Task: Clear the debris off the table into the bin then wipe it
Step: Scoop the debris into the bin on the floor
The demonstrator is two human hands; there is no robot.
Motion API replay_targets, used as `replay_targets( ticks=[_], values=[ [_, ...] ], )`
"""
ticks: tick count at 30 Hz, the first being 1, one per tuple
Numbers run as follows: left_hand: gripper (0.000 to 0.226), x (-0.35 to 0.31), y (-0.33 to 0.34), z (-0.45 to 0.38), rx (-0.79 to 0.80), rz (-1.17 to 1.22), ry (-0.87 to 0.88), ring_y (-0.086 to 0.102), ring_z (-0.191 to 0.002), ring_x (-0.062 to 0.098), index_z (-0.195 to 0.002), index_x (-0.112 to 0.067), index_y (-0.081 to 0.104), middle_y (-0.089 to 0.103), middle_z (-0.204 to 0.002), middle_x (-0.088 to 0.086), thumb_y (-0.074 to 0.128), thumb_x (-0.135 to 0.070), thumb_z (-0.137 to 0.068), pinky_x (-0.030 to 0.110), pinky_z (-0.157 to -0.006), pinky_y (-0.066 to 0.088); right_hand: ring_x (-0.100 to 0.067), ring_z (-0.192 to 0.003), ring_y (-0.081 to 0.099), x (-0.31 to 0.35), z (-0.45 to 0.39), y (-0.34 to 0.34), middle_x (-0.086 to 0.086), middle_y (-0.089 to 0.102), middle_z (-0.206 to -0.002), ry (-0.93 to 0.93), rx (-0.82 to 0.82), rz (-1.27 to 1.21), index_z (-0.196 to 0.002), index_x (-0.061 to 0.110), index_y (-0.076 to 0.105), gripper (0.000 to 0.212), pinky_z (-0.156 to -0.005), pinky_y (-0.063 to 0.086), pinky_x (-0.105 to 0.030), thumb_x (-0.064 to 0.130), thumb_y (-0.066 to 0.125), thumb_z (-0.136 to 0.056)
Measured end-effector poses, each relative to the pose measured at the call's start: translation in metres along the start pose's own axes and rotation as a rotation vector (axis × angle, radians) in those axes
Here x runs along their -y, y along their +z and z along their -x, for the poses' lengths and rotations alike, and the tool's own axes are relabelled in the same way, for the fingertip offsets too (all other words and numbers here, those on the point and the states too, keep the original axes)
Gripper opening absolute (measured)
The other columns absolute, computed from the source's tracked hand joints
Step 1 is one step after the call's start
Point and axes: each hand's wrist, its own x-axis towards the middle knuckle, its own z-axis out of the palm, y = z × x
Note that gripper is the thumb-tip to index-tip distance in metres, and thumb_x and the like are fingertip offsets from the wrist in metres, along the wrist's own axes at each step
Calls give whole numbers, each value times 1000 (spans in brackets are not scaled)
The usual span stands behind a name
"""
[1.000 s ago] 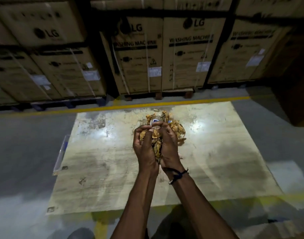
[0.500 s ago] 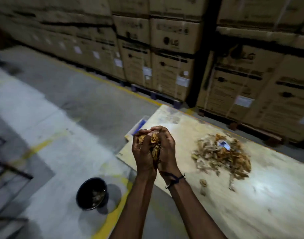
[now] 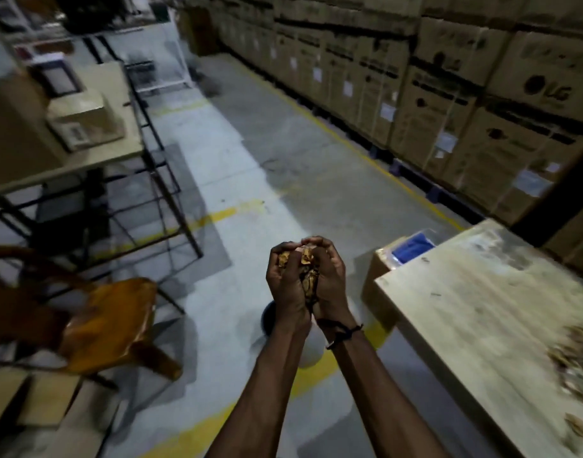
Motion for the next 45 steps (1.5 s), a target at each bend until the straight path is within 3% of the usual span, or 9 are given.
replay_targets(
  ticks=[6,11,22,26,30,36,40,43,45],
  values=[
    [14,-29,-75,-43,-72,32,-51,64,-82,24,-101,-6,60,66,-90,7,68,-3,-90,30,-72,57,-21,-80,67,-64,3,63,-7,66,-91,125,-3,-10,-106,-1,56,10,-75,57,-31,-2,47,-103],
    [15,-24,-101,-80,-134,-68,-103,66,-82,24,-97,-10,63,68,-89,5,60,5,-98,30,-71,57,-20,-78,68,-97,-17,78,-8,66,-91,198,-40,-9,-111,0,56,11,-73,58,-29,0,47,-104],
    [11,12,-116,-212,-156,-98,-246,66,-83,27,-93,-15,66,70,-89,7,69,-4,-92,34,-76,56,-24,-76,65,-167,-137,91,-8,66,-86,261,-202,-20,-96,7,62,16,-75,54,-34,2,49,-104],
    [13,40,-123,-253,-166,-137,-334,66,-82,29,-92,-13,65,71,-84,5,66,0,-96,34,-75,57,-24,-75,64,-191,-174,80,-8,66,-85,299,-296,17,-98,7,62,15,-72,54,-32,5,49,-105],
    [11,67,-127,-285,-208,-206,-431,68,-76,23,-89,-14,66,71,-82,3,73,-16,-81,31,-70,57,-23,-73,64,-214,-205,65,-8,65,-84,345,-420,72,-96,8,63,16,-67,56,-27,4,49,-105],
    [15,142,-174,-326,-182,-414,-593,65,-77,26,-90,-12,64,67,-85,9,64,-1,-99,31,-71,55,-26,-80,66,-284,-235,22,-8,69,-89,432,-633,139,-98,13,67,16,-73,56,-31,12,53,-106],
    [12,202,-221,-356,-119,-559,-683,66,-78,22,-94,-12,65,68,-90,9,61,-2,-101,26,-66,57,-16,-72,70,-350,-255,-19,1,72,-79,447,-766,132,-99,9,66,14,-68,59,-24,12,55,-107],
    [5,257,-262,-379,-91,-602,-764,67,-89,26,-101,-11,67,71,-98,11,64,-7,-101,29,-72,59,-34,-108,71,-415,-269,-53,-14,75,-112,478,-852,68,-110,15,71,15,-95,59,-43,18,56,-107],
    [6,293,-290,-392,-90,-630,-812,69,-92,26,-97,-15,69,73,-96,8,67,-11,-101,29,-73,58,-40,-120,65,-463,-276,-86,-20,70,-128,489,-916,31,-107,22,72,16,-106,53,-52,21,56,-107]
  ],
)
